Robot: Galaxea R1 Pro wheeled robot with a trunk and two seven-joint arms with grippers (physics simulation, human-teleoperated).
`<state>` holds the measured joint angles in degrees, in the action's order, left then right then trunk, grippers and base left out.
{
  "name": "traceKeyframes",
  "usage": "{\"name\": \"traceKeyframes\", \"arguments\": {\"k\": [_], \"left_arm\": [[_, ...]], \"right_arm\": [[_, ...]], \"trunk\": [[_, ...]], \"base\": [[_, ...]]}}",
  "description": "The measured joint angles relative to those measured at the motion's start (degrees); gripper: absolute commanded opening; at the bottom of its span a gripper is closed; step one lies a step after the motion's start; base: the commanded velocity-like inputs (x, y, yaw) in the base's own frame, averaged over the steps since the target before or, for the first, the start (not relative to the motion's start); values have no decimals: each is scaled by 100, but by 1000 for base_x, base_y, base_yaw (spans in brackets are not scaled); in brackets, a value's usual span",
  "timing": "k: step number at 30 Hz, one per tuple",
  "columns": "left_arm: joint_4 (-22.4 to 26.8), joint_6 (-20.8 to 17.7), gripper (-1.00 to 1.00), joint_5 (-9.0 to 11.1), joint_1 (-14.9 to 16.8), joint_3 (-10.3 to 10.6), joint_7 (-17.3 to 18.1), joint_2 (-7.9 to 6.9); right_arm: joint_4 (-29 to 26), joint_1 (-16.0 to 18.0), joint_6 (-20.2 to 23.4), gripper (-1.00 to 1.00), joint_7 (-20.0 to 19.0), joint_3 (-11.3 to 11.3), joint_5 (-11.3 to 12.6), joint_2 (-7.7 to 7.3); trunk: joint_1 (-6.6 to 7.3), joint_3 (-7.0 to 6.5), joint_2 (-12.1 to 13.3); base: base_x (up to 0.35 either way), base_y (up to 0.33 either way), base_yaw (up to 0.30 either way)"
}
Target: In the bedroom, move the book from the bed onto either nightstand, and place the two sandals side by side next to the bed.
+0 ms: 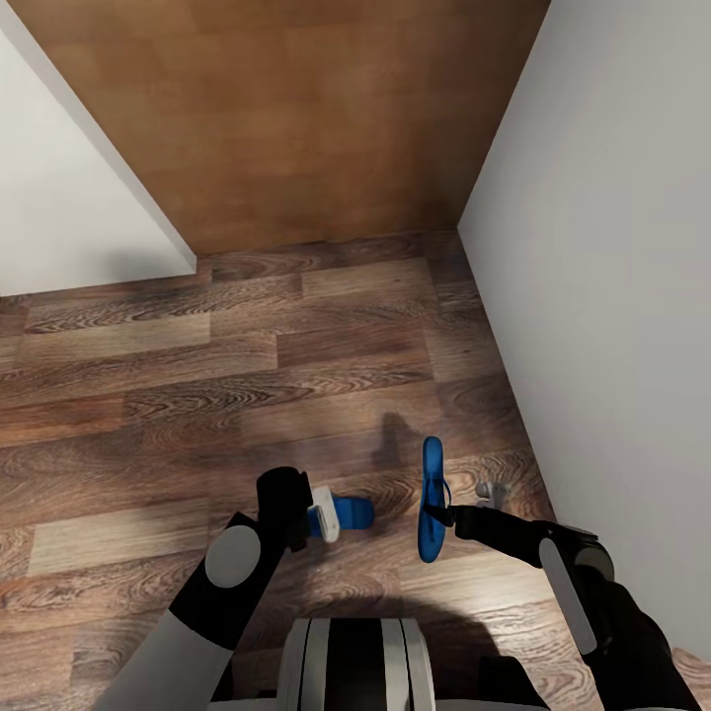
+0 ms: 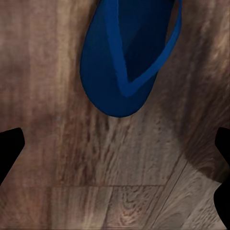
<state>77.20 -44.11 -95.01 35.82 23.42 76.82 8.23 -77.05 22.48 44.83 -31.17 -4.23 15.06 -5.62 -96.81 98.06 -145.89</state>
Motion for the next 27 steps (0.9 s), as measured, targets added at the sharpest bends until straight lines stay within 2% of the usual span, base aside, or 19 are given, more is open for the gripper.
{"name": "traceKeyframes", "arguments": {"k": [17,27], "left_arm": [[21,-2,100,-40,5,-11,-1,12],[21,-2,100,-43,5,-12,-1,12]], "right_arm": [[0,0,-1,-100,0,0,0,5],[0,0,0,-100,1,0,-10,-6]], "trunk": [[0,0,0],[-26,221,-13]], "base": [[0,0,0],[0,0,0]]}}
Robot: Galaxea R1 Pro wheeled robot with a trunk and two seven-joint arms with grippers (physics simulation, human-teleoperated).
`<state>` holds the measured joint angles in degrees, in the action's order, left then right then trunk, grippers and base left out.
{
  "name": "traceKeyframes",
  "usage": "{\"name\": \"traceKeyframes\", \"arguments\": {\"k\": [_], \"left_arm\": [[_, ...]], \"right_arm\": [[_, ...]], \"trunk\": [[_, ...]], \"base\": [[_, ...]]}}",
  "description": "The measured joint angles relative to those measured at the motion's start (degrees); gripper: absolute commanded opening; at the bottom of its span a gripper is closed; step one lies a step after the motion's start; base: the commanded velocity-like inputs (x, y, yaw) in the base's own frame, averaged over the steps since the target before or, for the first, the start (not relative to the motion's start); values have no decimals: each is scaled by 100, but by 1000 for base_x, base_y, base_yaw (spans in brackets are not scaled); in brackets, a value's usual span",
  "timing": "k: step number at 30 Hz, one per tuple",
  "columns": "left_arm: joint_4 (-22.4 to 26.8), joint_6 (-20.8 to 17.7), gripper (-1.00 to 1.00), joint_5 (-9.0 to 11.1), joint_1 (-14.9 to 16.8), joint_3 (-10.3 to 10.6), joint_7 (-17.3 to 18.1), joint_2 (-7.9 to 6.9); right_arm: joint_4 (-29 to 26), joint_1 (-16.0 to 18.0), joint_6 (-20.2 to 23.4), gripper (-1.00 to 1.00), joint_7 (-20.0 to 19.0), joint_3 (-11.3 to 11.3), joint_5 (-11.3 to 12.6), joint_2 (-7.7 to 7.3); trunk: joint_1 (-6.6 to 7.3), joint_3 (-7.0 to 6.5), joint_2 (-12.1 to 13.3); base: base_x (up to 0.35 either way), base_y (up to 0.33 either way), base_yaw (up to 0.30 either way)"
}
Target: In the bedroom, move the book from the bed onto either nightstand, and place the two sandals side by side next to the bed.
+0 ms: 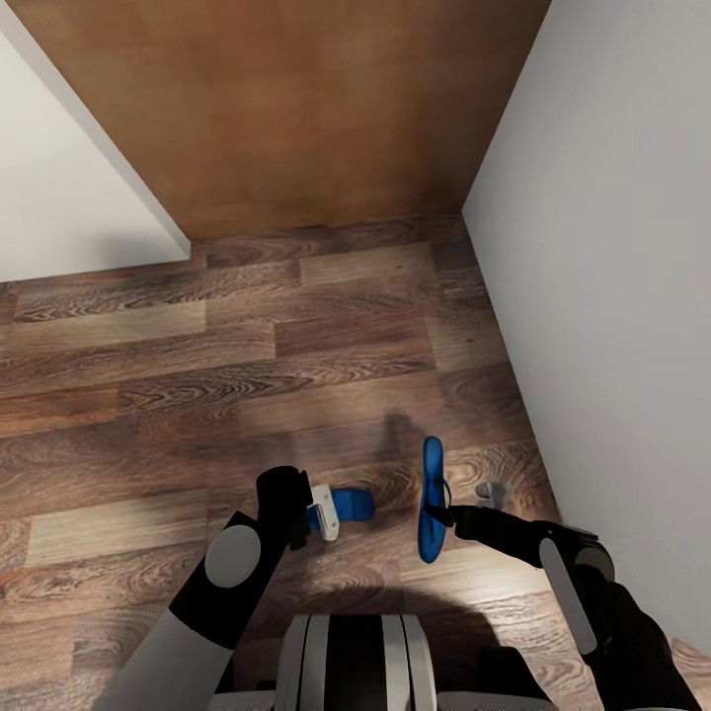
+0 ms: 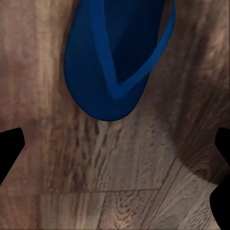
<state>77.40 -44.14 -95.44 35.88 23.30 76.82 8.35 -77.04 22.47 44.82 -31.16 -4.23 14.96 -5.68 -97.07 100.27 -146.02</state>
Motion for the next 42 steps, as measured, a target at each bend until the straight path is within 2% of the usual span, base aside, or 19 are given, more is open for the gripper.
{"name": "traceKeyframes", "arguments": {"k": [6,17,34,42], "left_arm": [[0,0,100,2,1,0,0,0],[0,0,100,1,2,0,9,0],[33,1,100,1,4,2,10,-1],[26,0,100,0,3,9,17,3]], "right_arm": [[0,0,1,-100,-1,0,1,12],[0,0,0,-100,0,0,8,4],[-1,0,0,-100,0,0,8,7],[0,0,1,-100,0,0,10,5]], "trunk": [[-15,133,-8],[-15,134,-8],[-13,133,-8],[-15,134,-8]], "base": [[0,0,0],[3,1,0],[132,2,0],[25,-5,0]]}}
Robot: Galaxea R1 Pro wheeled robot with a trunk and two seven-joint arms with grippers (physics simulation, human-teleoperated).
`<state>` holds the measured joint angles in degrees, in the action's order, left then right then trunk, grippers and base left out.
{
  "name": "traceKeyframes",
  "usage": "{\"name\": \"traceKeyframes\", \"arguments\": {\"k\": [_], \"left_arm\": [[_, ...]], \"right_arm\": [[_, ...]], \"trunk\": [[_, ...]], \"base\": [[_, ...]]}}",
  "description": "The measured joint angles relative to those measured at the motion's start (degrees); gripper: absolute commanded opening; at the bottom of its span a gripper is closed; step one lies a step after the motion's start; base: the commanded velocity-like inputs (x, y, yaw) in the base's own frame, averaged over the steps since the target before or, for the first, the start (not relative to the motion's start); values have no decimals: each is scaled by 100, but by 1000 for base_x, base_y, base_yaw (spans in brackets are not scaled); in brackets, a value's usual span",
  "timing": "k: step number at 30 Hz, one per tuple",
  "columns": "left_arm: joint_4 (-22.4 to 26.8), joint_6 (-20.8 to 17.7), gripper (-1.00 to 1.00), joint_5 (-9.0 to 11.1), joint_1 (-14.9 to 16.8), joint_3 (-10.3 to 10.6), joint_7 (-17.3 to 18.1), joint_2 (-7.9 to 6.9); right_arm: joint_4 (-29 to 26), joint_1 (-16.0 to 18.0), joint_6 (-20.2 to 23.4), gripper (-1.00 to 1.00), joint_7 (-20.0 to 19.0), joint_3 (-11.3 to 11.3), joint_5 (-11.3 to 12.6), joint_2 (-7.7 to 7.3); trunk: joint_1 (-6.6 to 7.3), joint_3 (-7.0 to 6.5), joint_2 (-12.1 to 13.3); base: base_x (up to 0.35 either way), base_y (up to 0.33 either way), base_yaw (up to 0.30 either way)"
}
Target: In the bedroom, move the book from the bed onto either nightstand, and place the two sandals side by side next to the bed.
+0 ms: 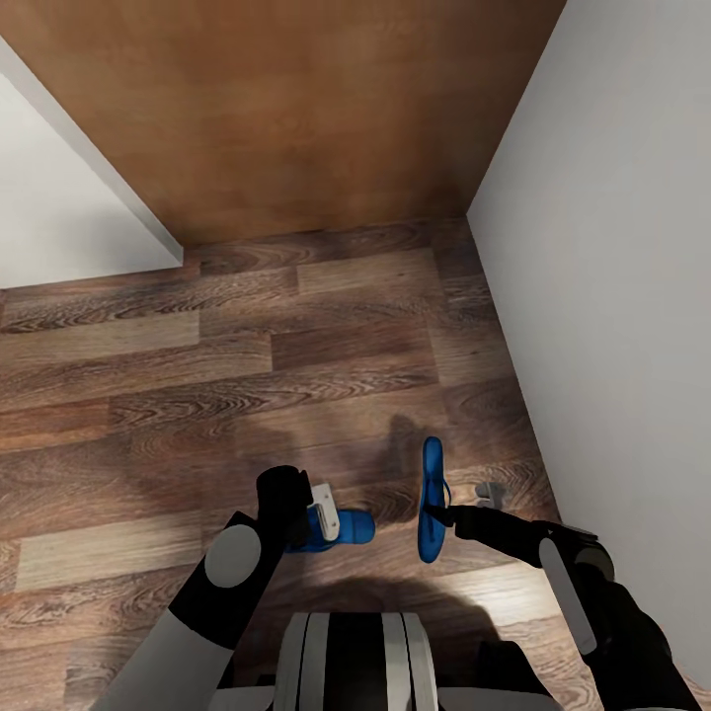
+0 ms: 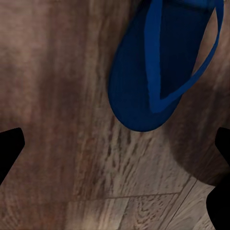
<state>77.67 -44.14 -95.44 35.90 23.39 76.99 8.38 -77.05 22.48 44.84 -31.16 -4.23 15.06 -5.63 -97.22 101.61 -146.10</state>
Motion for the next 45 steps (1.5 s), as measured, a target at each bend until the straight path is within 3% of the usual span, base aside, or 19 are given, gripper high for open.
{"name": "traceKeyframes", "arguments": {"k": [12,26,45], "left_arm": [[-2,0,100,0,0,0,8,6],[-17,-9,100,0,-1,0,9,14],[-9,-6,100,2,1,0,9,15]], "right_arm": [[0,0,1,-100,-2,0,-1,-2],[0,0,-4,-100,-3,0,-9,-2],[0,0,1,-100,-1,0,0,4]], "trunk": [[-3,22,-1],[-39,332,-20],[-72,336,-37]], "base": [[0,0,0],[0,0,0],[0,0,0]]}}
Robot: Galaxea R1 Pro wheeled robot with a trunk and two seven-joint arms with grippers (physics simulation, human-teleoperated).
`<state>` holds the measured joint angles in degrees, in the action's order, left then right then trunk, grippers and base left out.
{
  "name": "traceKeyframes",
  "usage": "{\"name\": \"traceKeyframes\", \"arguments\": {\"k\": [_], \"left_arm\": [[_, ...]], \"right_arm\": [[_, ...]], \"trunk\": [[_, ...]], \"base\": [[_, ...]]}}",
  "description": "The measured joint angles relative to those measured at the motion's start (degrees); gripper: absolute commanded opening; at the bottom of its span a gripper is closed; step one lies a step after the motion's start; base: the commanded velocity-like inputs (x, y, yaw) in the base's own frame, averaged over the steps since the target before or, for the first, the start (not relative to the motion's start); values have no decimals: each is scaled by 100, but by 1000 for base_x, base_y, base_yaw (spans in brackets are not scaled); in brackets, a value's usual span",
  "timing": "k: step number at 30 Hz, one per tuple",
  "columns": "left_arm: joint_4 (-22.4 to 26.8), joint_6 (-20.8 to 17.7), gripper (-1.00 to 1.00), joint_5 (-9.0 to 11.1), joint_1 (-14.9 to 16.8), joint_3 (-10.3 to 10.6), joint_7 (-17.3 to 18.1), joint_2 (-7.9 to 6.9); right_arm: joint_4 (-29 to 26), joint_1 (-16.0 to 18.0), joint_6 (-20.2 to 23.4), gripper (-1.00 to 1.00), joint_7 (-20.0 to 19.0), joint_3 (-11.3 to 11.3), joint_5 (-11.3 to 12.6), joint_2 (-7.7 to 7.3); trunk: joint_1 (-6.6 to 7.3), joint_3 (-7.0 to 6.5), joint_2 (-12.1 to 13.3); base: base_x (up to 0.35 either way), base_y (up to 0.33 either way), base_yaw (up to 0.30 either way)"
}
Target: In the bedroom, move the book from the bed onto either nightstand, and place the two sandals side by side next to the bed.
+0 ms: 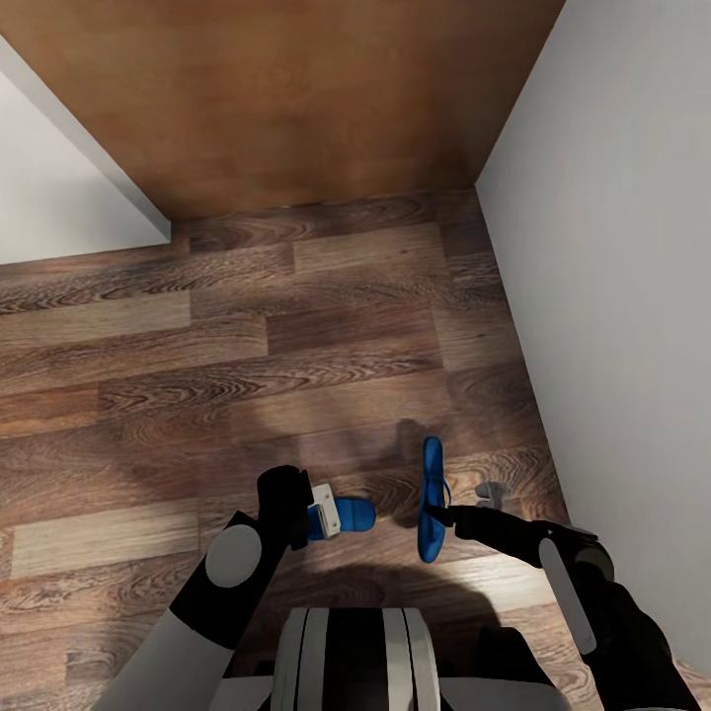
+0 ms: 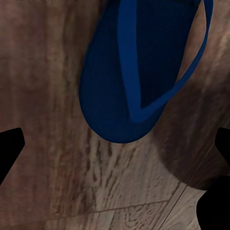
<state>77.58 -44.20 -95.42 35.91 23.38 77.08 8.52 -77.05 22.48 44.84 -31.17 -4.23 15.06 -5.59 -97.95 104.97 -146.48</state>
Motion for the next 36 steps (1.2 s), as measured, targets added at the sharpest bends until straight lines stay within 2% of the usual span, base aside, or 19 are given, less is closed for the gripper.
{"name": "traceKeyframes", "arguments": {"k": [20,22,24,25,26,27,30,33,36], "left_arm": [[-52,14,100,19,-1,8,-75,10],[-164,12,100,26,-1,9,-173,16],[-346,7,100,50,0,9,-495,25],[-444,4,100,96,0,8,-716,31],[-584,-2,100,375,0,8,-1155,34],[-609,-3,100,479,0,8,-1260,35],[-716,-9,100,1042,0,9,-1739,35],[-767,-13,100,1304,0,9,-2116,35],[-773,-15,100,1374,0,9,-2210,43]], "right_arm": [[0,0,1,-100,3,-1,-2,-12],[0,0,0,-100,1,-1,-1,-11],[0,0,3,-100,-1,0,2,-5],[0,0,2,-100,-1,0,1,-2],[0,0,1,-100,0,0,1,2],[0,0,1,-100,0,0,0,3],[0,0,-3,-100,1,0,0,7],[0,0,0,-100,-1,0,1,11],[0,0,-1,-100,1,0,-1,10]], "trunk": [[-13,0,-7],[-13,0,-7],[-13,0,-7],[-13,0,-7],[-13,0,-7],[-13,0,-7],[-13,0,-7],[-13,0,-7],[-13,0,-7]], "base": [[0,0,0],[0,0,0],[0,0,0],[0,0,0],[0,0,0],[0,0,0],[0,0,0],[0,0,0],[0,0,0]]}}
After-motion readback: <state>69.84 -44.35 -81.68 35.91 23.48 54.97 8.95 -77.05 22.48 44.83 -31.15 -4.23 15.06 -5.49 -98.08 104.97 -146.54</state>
